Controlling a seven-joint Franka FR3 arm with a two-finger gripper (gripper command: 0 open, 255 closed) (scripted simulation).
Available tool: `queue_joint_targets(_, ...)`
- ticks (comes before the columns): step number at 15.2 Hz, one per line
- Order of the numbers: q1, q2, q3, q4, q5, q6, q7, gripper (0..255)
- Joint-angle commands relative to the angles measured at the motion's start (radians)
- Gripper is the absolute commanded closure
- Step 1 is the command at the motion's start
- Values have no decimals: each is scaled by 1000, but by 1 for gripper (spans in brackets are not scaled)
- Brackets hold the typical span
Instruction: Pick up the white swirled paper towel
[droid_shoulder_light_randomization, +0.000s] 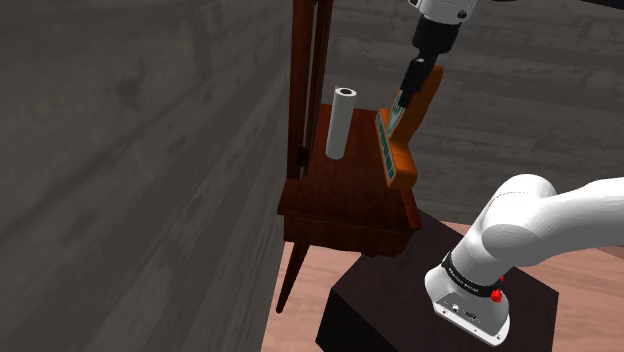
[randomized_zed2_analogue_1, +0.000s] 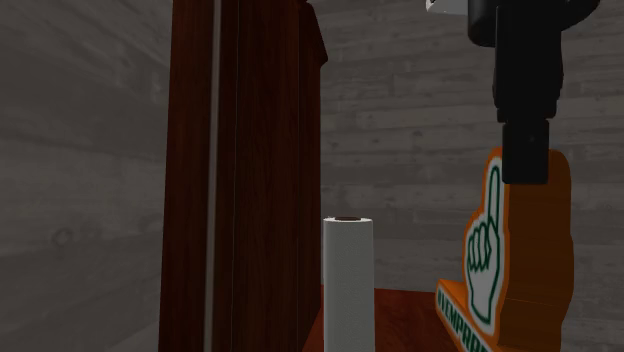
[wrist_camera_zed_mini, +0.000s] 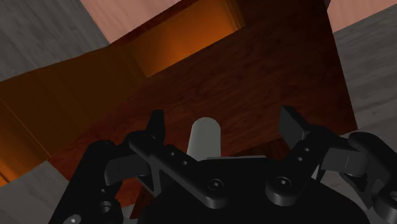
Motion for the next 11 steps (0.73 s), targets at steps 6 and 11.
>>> queue_joint_targets(6,-11,189,-2,96,7,94,19,0)
queue_joint_targets(11,-20,381,-4,225,12,158,36,0)
